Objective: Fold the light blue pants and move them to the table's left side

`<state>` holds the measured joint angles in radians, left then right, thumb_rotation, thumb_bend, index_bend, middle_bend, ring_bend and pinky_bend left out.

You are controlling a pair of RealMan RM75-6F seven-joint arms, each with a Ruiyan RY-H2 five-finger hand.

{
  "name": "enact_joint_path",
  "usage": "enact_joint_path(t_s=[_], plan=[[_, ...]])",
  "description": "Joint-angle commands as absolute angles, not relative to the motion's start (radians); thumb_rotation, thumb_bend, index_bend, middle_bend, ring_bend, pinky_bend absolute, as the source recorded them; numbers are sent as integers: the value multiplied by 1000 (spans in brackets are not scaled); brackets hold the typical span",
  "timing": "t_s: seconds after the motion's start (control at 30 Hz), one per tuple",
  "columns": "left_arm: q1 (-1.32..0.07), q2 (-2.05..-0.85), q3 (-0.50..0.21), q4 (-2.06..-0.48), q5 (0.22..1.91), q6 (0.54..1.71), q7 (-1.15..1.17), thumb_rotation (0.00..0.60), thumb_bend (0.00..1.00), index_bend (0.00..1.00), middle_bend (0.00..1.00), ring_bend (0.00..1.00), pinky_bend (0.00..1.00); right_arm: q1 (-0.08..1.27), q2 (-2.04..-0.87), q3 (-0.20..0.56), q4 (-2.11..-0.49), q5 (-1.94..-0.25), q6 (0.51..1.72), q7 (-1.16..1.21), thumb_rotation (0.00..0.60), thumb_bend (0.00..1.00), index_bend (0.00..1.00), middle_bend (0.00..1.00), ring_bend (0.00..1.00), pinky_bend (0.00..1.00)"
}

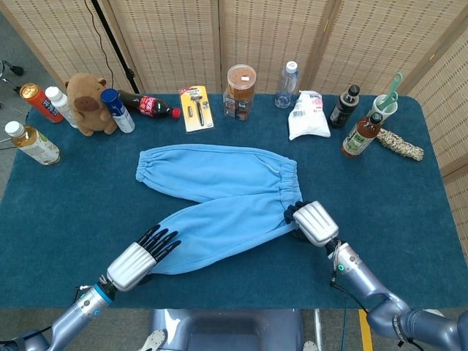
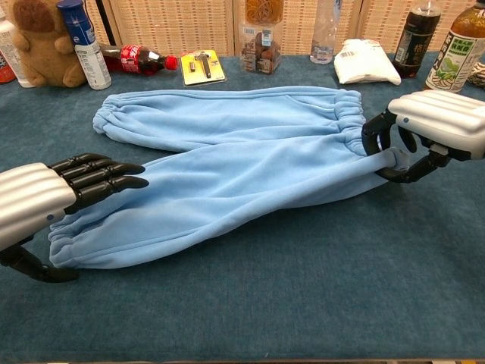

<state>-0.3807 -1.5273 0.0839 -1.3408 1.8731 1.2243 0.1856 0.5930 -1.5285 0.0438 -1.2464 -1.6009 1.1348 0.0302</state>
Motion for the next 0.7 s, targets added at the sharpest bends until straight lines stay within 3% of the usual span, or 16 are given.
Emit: enact_joint_path(t_s=[0.03,0.23,0.37,0.5,0.7], plan=[[-382,-1535,78,-1347,1856,1214,218,600,128,0,0,0,1,593,-1528,43,-1245,-1601,1136,33,600,748,648,526,481,596],[-391,-1546,77,-1355,1840,1206,240,600,305,2,0,7,133,595,-1528,43,-1244,-1601,1138,36,600,749,649,526,482,596],[-390,-1557,78,-1332,1859,1250,231,600,446,82,25,88,221,596,-1526,43,-1248,-1601,1138,34,600,750,650,527,482,596],[-382,-1573,79,-1299,1860,1280,228,600,493,102,62,118,238,597,-1526,44,-1251,-1599,1138,33,600,751,650,527,482,597],[-378,-1603,80,-1249,1883,1350,192,600,538,375,312,328,410,597,-1526,43,-1255,-1594,1137,32,600,751,650,527,483,596]])
